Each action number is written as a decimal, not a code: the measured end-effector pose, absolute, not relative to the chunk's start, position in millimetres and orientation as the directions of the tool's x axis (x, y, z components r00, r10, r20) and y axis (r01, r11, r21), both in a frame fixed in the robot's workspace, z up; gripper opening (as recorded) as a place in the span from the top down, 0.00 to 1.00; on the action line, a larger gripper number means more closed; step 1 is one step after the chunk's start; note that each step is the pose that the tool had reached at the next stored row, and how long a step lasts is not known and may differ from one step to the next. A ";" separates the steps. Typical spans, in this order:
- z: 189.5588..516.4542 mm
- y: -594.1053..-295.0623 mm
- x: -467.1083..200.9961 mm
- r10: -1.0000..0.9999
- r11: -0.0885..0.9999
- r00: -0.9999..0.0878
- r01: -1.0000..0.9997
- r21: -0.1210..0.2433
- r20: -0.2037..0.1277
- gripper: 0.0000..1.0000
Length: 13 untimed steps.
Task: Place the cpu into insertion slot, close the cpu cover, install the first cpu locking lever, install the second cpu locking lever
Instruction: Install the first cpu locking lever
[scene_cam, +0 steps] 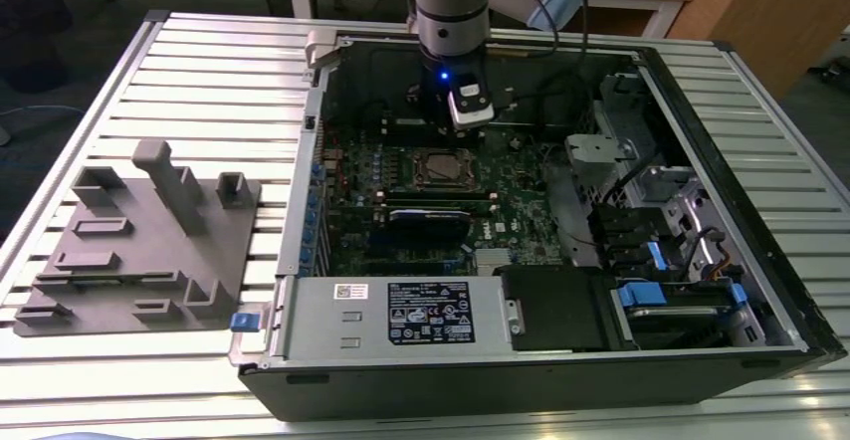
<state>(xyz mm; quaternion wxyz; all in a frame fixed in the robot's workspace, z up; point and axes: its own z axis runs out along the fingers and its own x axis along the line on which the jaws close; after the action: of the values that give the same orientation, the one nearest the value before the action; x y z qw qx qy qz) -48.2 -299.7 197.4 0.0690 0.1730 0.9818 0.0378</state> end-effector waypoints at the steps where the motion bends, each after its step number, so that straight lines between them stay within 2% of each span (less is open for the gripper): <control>1: 197.4 -300.0 -48.2 0.345 0.937 -0.931 0.335 0.099 -0.122 0.89; 13: 196.1 -301.5 -48.2 0.346 0.936 -0.931 0.335 0.107 -0.119 0.89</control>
<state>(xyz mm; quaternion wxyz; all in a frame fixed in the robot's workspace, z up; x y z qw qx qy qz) -48.2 -301.5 196.1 0.0681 0.1734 0.9816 0.0426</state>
